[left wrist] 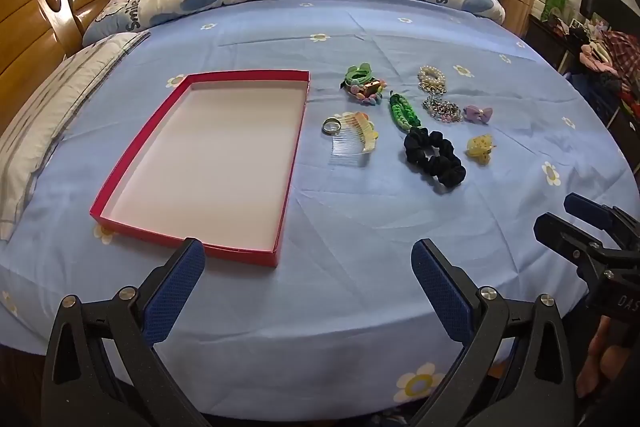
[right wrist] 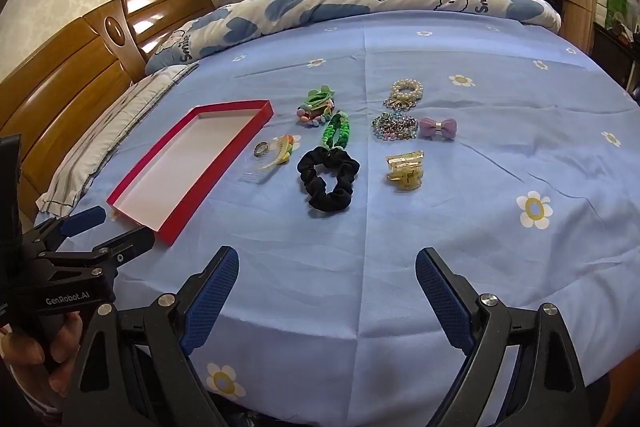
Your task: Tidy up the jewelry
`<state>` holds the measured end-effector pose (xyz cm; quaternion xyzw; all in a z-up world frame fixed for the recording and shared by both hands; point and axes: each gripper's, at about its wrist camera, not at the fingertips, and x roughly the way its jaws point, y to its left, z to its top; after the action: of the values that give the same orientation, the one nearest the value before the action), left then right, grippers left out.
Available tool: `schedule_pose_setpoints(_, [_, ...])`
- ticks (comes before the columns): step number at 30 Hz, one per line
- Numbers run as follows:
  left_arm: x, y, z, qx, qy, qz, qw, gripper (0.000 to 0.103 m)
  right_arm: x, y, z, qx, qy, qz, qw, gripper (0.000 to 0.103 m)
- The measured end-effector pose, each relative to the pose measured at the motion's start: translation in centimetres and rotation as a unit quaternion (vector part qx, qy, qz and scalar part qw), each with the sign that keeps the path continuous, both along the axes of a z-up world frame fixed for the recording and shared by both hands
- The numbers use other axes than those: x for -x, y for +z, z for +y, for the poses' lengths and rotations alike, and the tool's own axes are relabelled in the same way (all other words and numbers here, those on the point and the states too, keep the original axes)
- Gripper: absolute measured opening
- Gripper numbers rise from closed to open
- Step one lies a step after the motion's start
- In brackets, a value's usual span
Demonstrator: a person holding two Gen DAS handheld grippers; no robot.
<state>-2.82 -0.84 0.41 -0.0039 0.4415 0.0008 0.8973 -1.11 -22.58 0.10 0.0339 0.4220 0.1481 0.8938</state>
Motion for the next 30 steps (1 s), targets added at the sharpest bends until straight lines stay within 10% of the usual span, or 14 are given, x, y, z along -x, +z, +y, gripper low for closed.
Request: schedule_pose_setpoints(30, [-0.35, -0.15, -0.6, 0.0, -0.006, 0.005, 1.0, 0.103, -0.31, 0.12, -0.55, -0.003, -0.002, 0.001, 1.0, 0.092])
